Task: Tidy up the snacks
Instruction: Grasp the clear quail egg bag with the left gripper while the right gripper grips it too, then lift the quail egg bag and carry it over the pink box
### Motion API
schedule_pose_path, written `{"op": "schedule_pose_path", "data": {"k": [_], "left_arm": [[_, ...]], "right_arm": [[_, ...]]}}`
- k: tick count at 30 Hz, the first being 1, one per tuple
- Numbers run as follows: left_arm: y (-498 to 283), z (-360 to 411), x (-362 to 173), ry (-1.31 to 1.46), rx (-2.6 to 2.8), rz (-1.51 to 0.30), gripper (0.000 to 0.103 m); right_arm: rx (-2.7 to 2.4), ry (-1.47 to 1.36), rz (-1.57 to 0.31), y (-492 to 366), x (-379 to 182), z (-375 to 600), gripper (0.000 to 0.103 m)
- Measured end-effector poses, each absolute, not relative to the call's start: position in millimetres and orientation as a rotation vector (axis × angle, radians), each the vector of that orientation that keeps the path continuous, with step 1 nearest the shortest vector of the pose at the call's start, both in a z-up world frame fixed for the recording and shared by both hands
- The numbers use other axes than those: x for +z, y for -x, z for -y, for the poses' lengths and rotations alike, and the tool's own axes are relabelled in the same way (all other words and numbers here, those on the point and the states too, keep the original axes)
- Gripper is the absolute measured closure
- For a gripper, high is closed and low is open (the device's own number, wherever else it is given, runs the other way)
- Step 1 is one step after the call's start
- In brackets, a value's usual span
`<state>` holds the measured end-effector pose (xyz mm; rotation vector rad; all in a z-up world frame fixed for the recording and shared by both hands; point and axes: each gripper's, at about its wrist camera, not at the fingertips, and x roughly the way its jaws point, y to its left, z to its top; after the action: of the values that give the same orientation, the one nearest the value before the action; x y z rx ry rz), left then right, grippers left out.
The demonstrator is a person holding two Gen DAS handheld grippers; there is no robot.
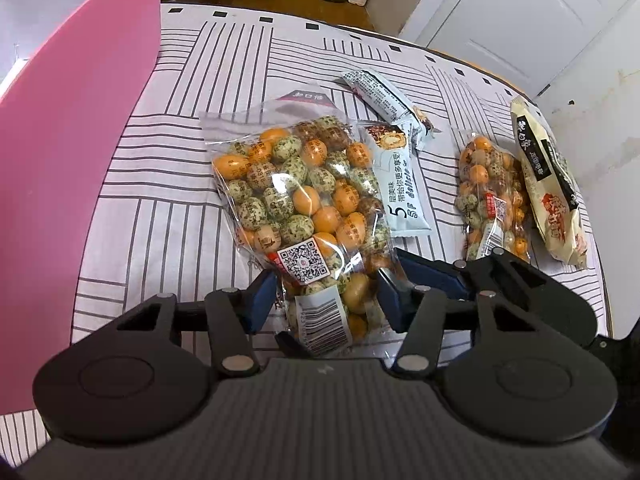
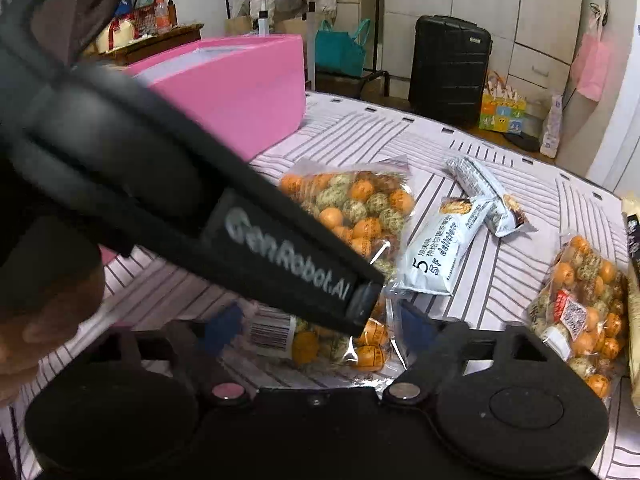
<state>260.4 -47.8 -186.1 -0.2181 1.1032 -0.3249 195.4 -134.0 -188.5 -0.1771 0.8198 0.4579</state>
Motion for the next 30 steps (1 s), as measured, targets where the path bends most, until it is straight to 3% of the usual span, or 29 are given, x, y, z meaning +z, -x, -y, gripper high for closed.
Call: {"op": "schedule_pose_path", "data": {"k": [4, 8, 14, 16, 22, 25, 27, 28, 29, 30], "left_arm": [[-262, 44, -185, 0.233, -0.336, -1.132, 0.050], [-253, 47, -181, 0.208, -0.334, -1.127, 0.051], [-250, 45, -183, 0.220, -0.328, -1.151, 0.052], [-250, 43, -183, 0.242, -0.329, -1.156, 0.054], [-247, 44, -183, 0.239, -0.323, -1.148, 0.056], [-248, 43, -184, 0.247, -0.318, -1.146, 0.055], [-250, 43, -185, 0.247, -0.305, -1.151, 0.050], [-252, 43, -188, 0.239, -0.290, -1.153, 0.037], [-253, 44, -191, 0.224, -0.279, -1.152, 0.032], [-254, 44, -194, 0.223, -0.286, -1.148, 0.032]], "right_arm": [[0.450, 0.170, -0.811, -196, -184, 134, 0.033], [0.459, 0.167, -0.819, -194, -182, 133, 0.033], [0.463, 0.057, -0.924, -208, -186, 140, 0.023], [0.481, 0.085, -0.940, -209, -190, 136, 0.013], [0.443, 0.243, -0.888, -198, -201, 114, 0.006], [0.435, 0.226, -0.870, -198, -202, 117, 0.009], [0.455, 0.231, -0.867, -195, -200, 118, 0.015], [0.461, 0.231, -0.875, -194, -199, 118, 0.016], [0.463, 0.223, -0.882, -195, -199, 118, 0.017], [0.463, 0.223, -0.884, -197, -199, 118, 0.017]]}}
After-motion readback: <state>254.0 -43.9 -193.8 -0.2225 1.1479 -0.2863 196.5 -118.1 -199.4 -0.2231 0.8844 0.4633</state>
